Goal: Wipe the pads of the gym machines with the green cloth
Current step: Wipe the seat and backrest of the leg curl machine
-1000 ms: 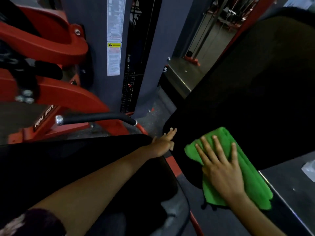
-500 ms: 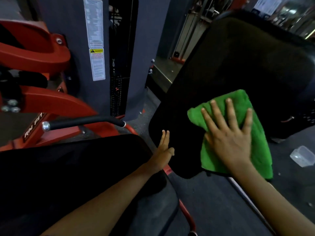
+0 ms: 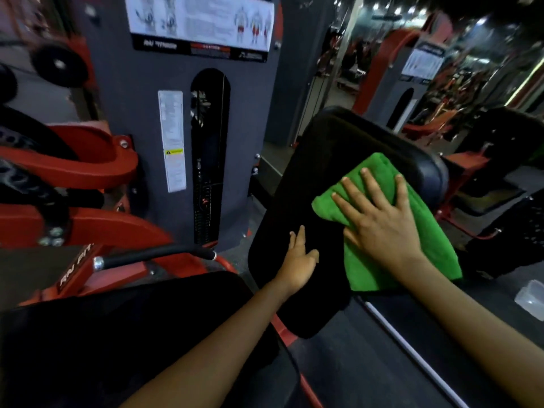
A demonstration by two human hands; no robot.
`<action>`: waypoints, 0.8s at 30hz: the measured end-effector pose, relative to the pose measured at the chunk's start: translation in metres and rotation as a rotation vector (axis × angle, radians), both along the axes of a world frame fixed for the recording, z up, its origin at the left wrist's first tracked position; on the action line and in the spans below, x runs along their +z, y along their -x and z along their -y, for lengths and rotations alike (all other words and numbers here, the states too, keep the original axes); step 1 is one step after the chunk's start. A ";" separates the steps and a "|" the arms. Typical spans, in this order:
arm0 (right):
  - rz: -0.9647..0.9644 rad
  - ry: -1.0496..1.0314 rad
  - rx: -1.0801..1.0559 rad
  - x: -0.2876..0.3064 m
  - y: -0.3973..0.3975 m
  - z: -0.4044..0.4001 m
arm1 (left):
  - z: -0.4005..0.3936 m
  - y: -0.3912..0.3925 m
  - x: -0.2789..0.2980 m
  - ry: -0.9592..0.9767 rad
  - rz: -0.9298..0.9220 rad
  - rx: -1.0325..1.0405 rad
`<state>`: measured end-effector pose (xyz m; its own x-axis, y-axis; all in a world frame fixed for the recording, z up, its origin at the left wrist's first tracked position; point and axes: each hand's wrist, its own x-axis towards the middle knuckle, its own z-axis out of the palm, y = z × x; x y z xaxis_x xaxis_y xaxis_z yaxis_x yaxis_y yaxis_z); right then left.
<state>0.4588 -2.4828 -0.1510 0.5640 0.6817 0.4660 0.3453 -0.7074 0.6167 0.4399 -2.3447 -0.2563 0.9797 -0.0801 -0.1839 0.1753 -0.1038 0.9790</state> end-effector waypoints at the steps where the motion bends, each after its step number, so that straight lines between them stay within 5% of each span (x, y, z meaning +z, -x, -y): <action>1: 0.028 0.000 -0.011 0.010 -0.004 -0.002 | 0.004 -0.001 0.012 -0.051 0.019 0.003; 8: 0.110 -0.416 -0.013 0.043 -0.005 0.026 | 0.028 -0.001 0.082 -0.337 0.261 -0.049; 15: 0.049 -1.146 0.036 -0.042 0.021 0.007 | 0.025 0.009 0.089 -0.705 0.549 -0.223; 19: -0.055 -1.382 0.056 -0.027 0.025 0.002 | 0.023 -0.001 0.123 -1.105 0.757 -0.323; 24: -0.094 -1.591 0.050 -0.016 0.027 -0.004 | 0.022 -0.014 0.158 -1.197 0.831 -0.377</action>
<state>0.4316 -2.4791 -0.1670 0.6235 -0.4259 0.6556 0.3795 -0.5682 -0.7301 0.4543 -2.3665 -0.0987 0.7919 -0.5524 0.2605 -0.5895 -0.8028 0.0896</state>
